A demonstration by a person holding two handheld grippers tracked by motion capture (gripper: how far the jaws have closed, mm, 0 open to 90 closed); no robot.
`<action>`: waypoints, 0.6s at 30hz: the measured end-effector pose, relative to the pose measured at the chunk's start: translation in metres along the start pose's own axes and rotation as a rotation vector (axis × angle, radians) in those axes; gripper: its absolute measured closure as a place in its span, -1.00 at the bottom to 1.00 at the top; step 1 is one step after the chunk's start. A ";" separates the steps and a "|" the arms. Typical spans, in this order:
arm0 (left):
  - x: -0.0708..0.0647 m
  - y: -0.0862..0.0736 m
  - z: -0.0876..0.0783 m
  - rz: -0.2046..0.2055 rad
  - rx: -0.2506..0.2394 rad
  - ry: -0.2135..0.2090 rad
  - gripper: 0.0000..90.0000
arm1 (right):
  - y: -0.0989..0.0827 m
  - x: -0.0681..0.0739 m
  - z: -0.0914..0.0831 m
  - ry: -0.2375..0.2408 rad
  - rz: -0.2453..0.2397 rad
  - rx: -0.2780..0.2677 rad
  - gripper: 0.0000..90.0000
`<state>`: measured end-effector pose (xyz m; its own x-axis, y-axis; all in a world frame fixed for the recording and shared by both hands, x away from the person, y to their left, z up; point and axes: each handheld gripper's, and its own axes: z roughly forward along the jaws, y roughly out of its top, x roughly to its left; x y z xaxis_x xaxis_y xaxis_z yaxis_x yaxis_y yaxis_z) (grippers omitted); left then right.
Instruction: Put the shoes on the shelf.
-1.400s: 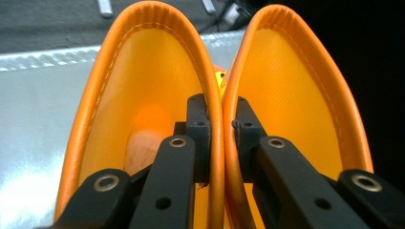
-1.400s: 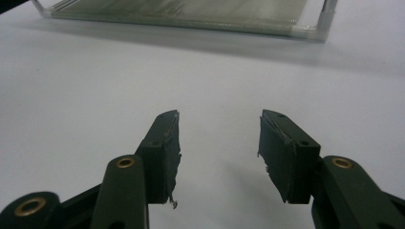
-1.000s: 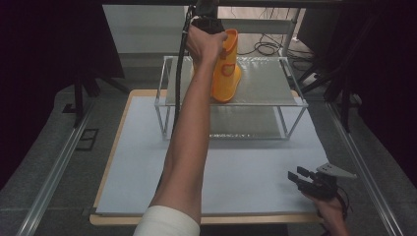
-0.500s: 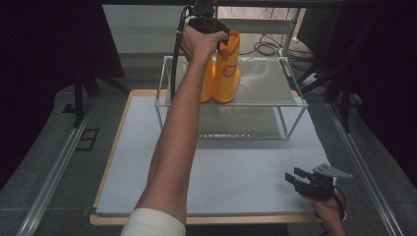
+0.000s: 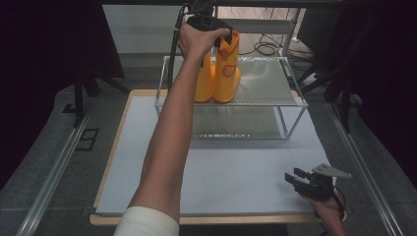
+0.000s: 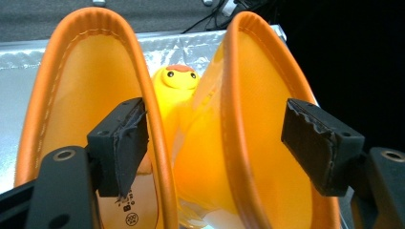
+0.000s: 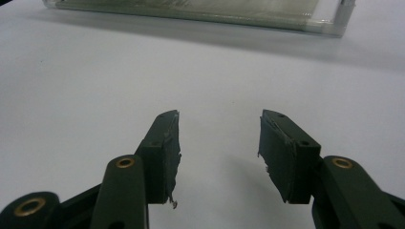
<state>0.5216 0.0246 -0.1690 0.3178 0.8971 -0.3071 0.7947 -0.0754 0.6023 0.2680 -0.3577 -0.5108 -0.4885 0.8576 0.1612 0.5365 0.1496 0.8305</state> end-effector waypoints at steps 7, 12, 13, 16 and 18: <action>-0.001 0.001 -0.002 0.017 0.003 0.029 -0.50 | 0.000 0.000 0.001 0.003 0.000 0.002 0.08; -0.001 0.001 -0.008 0.018 -0.036 0.027 -0.48 | 0.000 0.000 0.000 0.003 0.002 0.004 0.08; 0.000 0.001 -0.010 0.023 -0.039 0.024 -0.47 | 0.000 0.000 0.000 0.002 0.001 0.001 0.08; -0.002 0.002 -0.017 0.042 -0.053 0.028 -0.42 | 0.000 0.000 0.001 0.002 0.002 0.000 0.08; 0.000 0.002 -0.022 0.050 -0.069 0.018 -0.31 | 0.000 0.000 0.001 0.002 0.004 0.002 0.08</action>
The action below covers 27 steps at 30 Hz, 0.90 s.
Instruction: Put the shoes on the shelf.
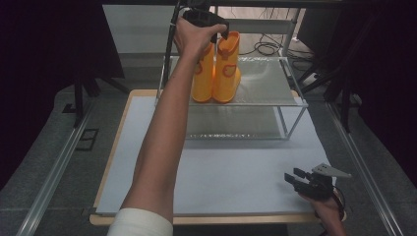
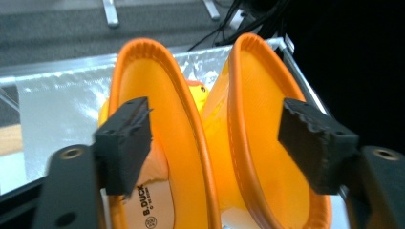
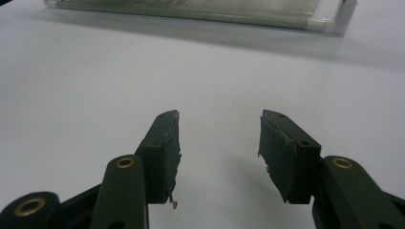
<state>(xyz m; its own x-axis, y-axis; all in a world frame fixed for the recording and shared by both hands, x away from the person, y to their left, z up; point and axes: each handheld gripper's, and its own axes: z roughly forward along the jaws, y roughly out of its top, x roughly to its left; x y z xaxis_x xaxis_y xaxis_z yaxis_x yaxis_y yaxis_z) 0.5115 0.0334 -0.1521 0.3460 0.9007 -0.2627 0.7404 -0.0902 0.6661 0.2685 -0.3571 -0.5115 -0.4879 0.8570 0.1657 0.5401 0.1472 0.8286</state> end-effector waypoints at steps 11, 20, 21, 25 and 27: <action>0.008 -0.003 -0.025 0.055 -0.066 -0.018 0.16 | 0.000 0.001 0.002 0.000 -0.005 0.006 0.07; 0.014 -0.009 -0.040 0.125 -0.087 -0.077 0.30 | 0.000 0.002 0.002 0.001 -0.005 0.009 0.07; 0.014 -0.010 -0.042 0.137 -0.088 -0.080 0.31 | 0.000 0.002 0.002 0.001 -0.006 0.009 0.07; 0.019 -0.013 -0.049 0.157 -0.075 -0.085 0.34 | 0.000 0.003 0.002 0.001 -0.007 0.010 0.07; 0.023 -0.016 -0.054 0.160 -0.079 -0.084 0.37 | 0.000 0.003 0.002 0.001 -0.011 0.011 0.07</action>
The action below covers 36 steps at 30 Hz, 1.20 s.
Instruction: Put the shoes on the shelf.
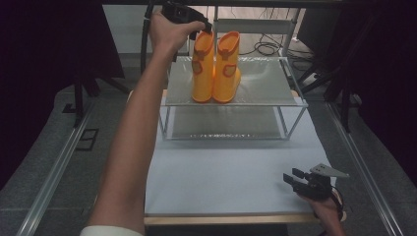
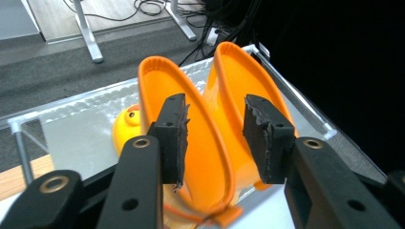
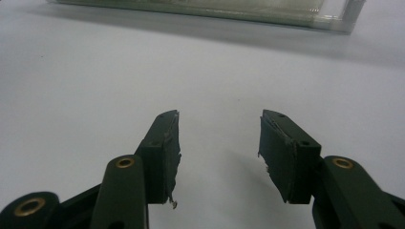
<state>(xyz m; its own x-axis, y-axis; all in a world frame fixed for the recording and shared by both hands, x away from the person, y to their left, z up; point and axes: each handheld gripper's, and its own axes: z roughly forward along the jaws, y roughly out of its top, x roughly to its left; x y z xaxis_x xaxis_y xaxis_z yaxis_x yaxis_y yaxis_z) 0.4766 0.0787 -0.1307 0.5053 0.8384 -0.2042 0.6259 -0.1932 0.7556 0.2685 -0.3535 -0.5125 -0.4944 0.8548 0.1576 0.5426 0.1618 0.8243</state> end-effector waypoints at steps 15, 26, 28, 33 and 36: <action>0.020 -0.038 -0.052 0.046 -0.019 -0.041 0.66 | 0.001 0.002 0.001 -0.003 -0.008 0.003 0.07; 0.033 -0.069 -0.057 0.062 0.011 -0.047 0.87 | 0.001 0.003 0.001 -0.004 -0.013 0.006 0.07; 0.036 -0.076 -0.056 0.062 0.017 -0.045 0.88 | 0.001 0.003 0.002 -0.004 -0.013 0.007 0.07; 0.042 -0.088 -0.051 0.064 0.037 -0.044 0.92 | 0.001 0.004 0.002 -0.003 -0.013 0.008 0.07; 0.046 -0.095 -0.046 0.063 0.048 -0.042 0.94 | 0.001 0.004 0.002 -0.004 -0.016 0.008 0.07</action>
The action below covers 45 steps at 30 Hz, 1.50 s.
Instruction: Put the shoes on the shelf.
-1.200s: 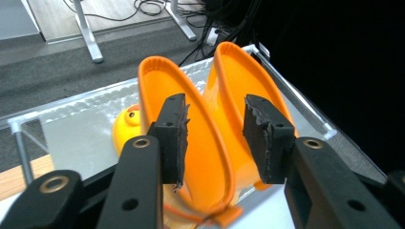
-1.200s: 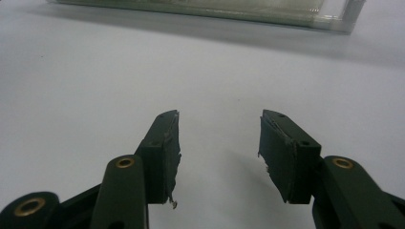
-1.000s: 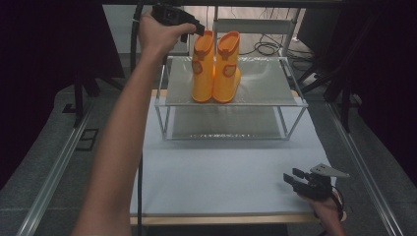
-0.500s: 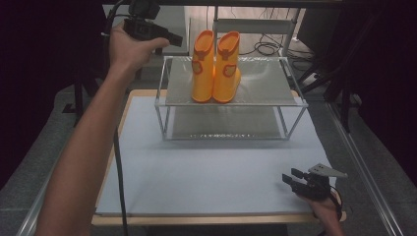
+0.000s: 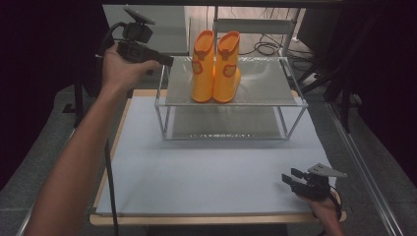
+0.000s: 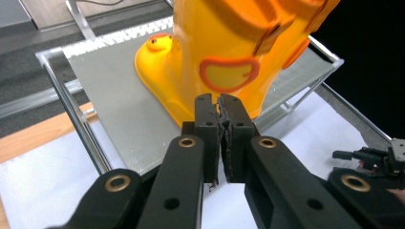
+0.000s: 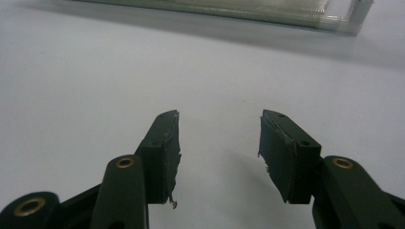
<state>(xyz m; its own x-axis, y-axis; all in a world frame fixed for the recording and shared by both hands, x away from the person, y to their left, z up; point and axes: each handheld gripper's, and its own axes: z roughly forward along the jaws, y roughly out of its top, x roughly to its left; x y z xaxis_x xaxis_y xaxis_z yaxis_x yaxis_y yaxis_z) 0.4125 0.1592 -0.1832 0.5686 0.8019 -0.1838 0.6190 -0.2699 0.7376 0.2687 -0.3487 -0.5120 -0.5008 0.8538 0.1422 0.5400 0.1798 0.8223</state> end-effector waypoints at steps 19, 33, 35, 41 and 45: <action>0.023 -0.048 0.041 -0.043 0.076 -0.015 0.99 | -0.001 0.000 0.002 -0.002 -0.004 0.015 0.07; 0.030 -0.062 0.090 -0.079 0.108 -0.010 0.98 | -0.001 -0.003 0.000 -0.011 0.003 0.004 0.07; 0.030 -0.063 0.096 -0.083 0.111 -0.009 0.98 | -0.002 -0.003 -0.001 -0.012 0.004 0.006 0.07; 0.034 -0.062 0.109 -0.114 0.092 -0.002 0.97 | -0.002 -0.004 -0.001 -0.014 0.006 0.007 0.07; 0.036 -0.061 0.117 -0.124 0.085 0.005 0.97 | -0.002 -0.004 0.000 -0.015 0.004 0.011 0.07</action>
<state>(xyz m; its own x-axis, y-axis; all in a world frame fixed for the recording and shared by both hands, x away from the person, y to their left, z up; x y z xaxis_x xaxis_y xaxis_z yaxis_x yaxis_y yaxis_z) 0.4589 0.1425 -0.3104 0.4824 0.8343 -0.2669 0.7279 -0.2123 0.6520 0.2694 -0.3524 -0.5145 -0.4881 0.8619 0.1374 0.5493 0.1811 0.8157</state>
